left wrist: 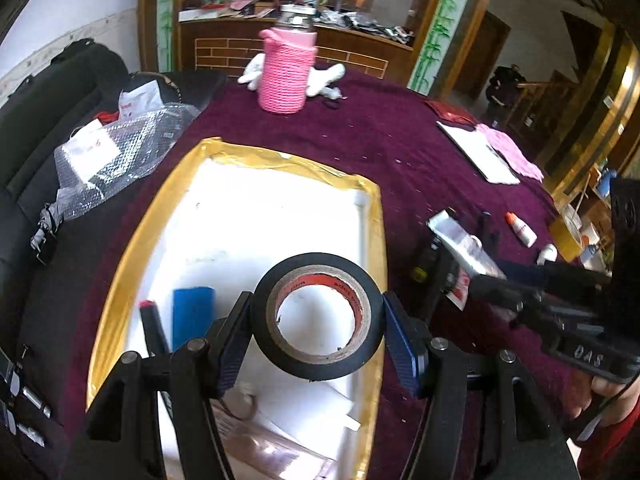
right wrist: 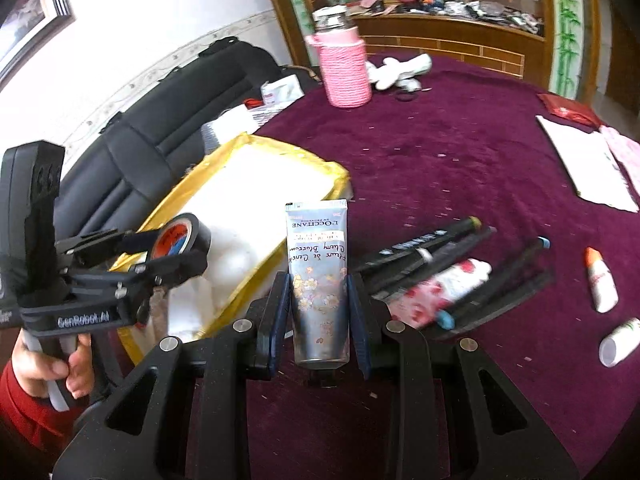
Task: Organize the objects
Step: 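Carry the tape roll and silver tube with both tools over the white tray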
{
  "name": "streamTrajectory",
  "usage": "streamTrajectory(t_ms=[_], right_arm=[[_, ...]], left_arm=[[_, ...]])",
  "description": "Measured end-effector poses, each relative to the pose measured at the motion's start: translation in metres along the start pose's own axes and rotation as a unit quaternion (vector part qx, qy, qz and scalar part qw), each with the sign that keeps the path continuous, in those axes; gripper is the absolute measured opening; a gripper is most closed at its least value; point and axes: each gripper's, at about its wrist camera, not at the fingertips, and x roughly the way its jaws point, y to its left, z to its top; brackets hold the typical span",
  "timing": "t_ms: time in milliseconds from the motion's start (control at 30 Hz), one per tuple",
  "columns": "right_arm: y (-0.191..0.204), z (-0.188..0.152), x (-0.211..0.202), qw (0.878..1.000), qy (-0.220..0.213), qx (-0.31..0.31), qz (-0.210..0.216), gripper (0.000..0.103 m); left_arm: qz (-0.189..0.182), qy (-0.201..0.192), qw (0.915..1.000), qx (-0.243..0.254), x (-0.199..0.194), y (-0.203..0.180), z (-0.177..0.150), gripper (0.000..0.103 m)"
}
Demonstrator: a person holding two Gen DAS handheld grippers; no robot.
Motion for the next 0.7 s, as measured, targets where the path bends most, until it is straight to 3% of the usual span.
streamTrajectory(t_ms=[167,267,467,600,700], right_arm=[[0.013,0.006,0.014,1.0,0.012,-0.007,0.017,0.028],[0.022,0.01,0.022,1.0,0.019,-0.014,0.02,0.028],[0.031,0.016,0.037,0.999,0.028,-0.02,0.022,0.028],[0.032,0.021,0.045,0.999,0.033,-0.024,0.018,0.028],[0.032,0.025,0.051,0.999,0.037,-0.025,0.018,0.028]], left_arm=[[-0.007,0.021,0.9995,-0.025,0.02,0.021,0.016,0.063],[0.008,0.04,0.9986,-0.033,0.038,0.027,0.019,0.063],[0.045,0.071,0.9962,-0.023,0.062,0.028,0.009,0.062],[0.044,0.077,0.9959,-0.017,0.061,0.033,0.003,0.062],[0.063,0.082,0.9946,0.006,0.061,0.029,-0.004,0.062]])
